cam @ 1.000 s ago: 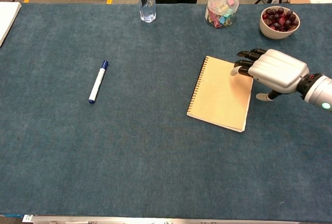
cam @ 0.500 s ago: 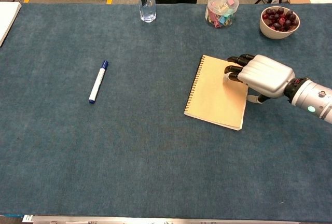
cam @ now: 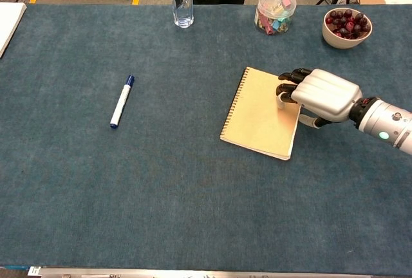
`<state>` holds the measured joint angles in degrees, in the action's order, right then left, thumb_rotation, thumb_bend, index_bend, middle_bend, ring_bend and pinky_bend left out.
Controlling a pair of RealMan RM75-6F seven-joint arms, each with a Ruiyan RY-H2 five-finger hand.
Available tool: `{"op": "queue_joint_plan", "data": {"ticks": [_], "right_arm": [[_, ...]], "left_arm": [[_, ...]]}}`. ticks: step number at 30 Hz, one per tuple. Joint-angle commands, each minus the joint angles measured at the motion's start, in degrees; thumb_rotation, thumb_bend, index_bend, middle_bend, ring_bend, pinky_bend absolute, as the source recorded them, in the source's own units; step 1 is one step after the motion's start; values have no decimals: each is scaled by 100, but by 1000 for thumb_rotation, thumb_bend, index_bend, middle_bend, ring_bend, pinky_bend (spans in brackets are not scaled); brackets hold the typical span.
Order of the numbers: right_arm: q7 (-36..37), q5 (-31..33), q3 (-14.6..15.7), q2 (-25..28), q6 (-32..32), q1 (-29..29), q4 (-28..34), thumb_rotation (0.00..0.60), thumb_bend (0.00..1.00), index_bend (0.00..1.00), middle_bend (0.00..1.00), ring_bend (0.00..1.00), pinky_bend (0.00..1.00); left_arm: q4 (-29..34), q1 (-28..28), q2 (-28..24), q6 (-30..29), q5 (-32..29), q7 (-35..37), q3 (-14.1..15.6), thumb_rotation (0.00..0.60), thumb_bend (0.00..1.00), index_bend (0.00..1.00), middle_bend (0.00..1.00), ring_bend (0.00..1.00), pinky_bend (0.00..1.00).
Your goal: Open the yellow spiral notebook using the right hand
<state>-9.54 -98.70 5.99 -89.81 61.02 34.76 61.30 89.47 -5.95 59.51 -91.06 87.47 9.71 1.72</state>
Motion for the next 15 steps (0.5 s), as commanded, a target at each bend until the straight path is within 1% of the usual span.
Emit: {"op": "queue_joint_plan", "data": {"ticks": [1, 8, 15], "right_arm": [[240, -119, 35, -64, 147, 22, -100, 600, 387, 459, 329, 152, 173], [726, -275, 13, -207, 558, 15, -352, 600, 454, 578, 392, 221, 183], [832, -253, -120, -240, 774, 34, -404, 600, 478, 695, 438, 264, 188]], "left_arm": [[0, -2, 2, -2, 1, 2, 0, 600, 486, 79, 106, 21, 57], [-7, 0, -2, 5, -9, 16, -7, 600, 486, 79, 105, 21, 58], [-6, 11, 2, 24, -4, 15, -8, 600, 486, 79, 105, 21, 58]]}}
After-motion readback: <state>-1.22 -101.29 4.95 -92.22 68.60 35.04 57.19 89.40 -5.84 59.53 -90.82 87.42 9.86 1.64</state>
